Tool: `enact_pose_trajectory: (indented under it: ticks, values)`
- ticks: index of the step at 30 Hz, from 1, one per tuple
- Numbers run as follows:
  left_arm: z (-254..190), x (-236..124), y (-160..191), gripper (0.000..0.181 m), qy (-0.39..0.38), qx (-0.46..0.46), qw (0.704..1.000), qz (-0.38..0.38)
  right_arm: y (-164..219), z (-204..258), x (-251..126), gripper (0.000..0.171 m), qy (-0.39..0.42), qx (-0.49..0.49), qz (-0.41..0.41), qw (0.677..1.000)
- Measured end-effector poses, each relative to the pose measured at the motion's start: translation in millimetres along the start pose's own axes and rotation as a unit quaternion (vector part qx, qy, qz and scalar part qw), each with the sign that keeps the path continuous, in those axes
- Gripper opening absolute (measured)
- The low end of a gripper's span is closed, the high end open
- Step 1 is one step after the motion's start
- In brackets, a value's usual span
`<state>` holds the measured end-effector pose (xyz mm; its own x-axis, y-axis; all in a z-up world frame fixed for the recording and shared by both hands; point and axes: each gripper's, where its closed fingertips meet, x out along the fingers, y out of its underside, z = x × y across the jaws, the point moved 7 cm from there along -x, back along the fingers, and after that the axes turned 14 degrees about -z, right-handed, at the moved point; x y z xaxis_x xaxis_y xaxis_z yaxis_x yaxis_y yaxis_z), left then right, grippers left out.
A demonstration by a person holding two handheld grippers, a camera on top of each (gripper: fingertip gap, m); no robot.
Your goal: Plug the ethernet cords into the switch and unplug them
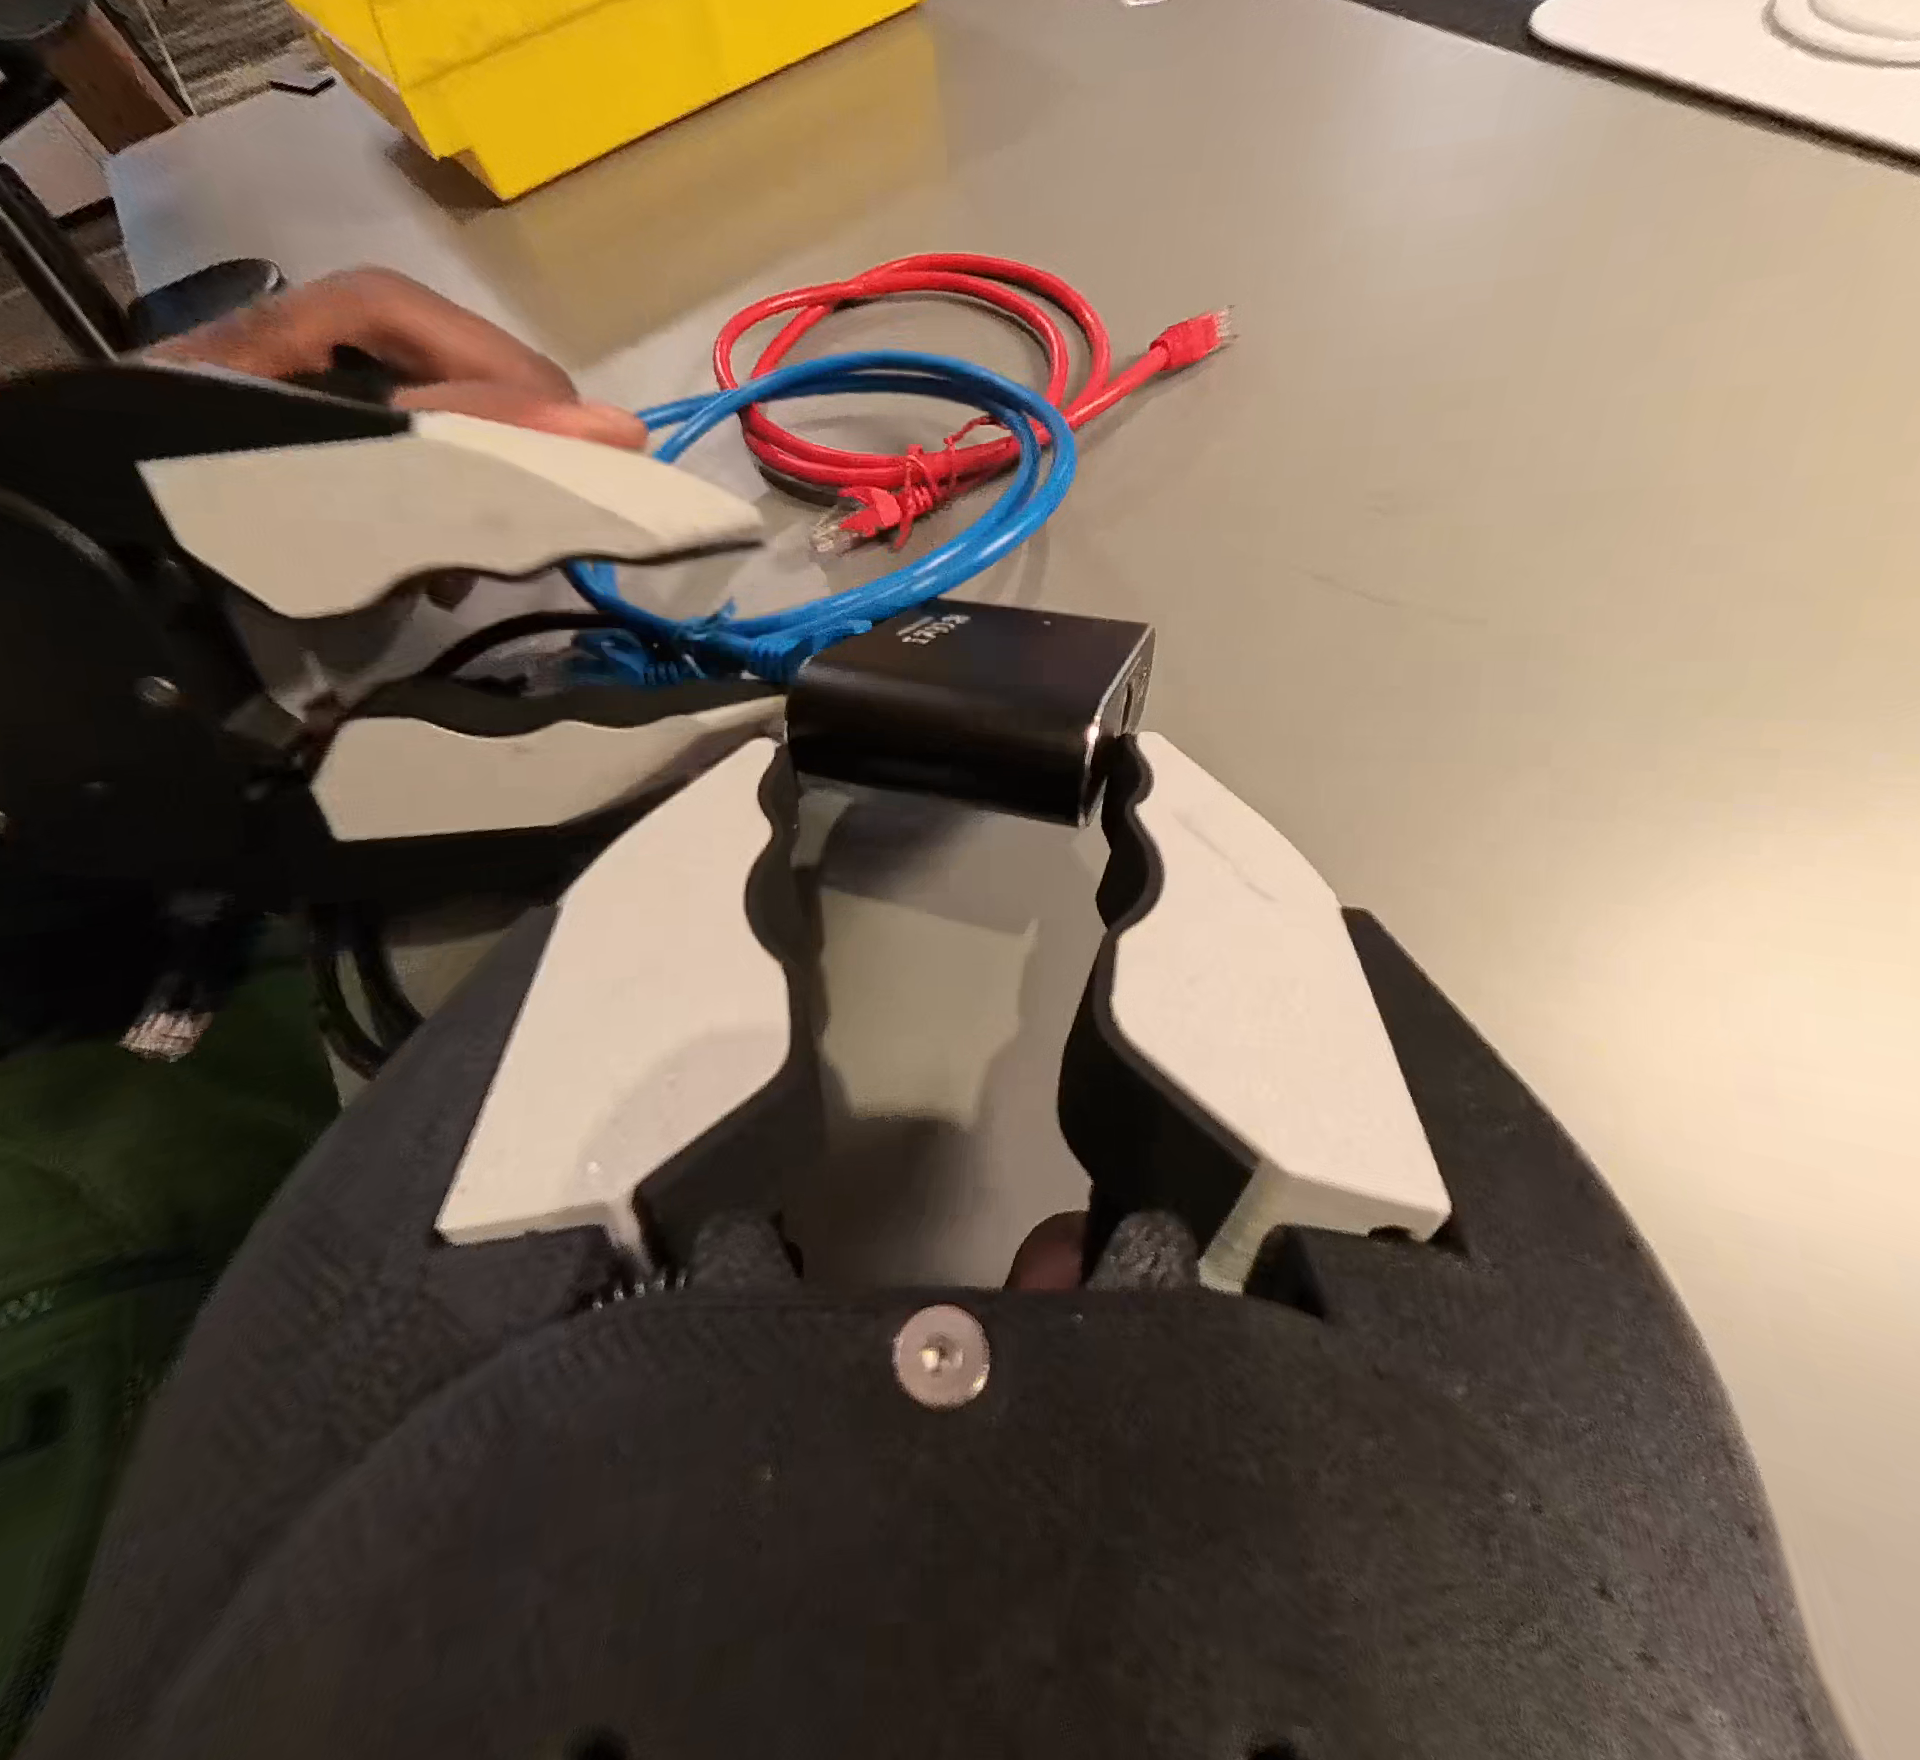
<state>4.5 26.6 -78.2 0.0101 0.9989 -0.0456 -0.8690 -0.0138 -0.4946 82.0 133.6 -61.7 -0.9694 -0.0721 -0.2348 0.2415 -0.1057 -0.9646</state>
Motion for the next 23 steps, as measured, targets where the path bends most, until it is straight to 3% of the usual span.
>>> enact_pose_trajectory:
  ticks: [7,11,15,22,23]
  values:
    - [25,-26,-1,0.032,-0.008,-0.089,0.990,-0.110,0,-36,-41,0.057,0.030,-0.016,0.000,0.999]
    - [44,-34,42,0.036,-0.007,-0.142,0.989,-0.027,8,-61,-60,0.055,0.072,0.007,-0.002,0.997]
    - [39,-38,90,0.043,0.064,-0.177,0.978,0.088,16,-78,-62,0.055,0.116,0.037,0.000,0.993]
    - [38,-18,96,0.045,0.123,-0.236,0.960,0.085,12,-72,-58,0.053,0.075,0.077,-0.032,0.994]
    - [36,-13,96,0.034,0.131,-0.238,0.958,0.091,11,-72,-58,0.052,0.073,0.078,-0.038,0.994]
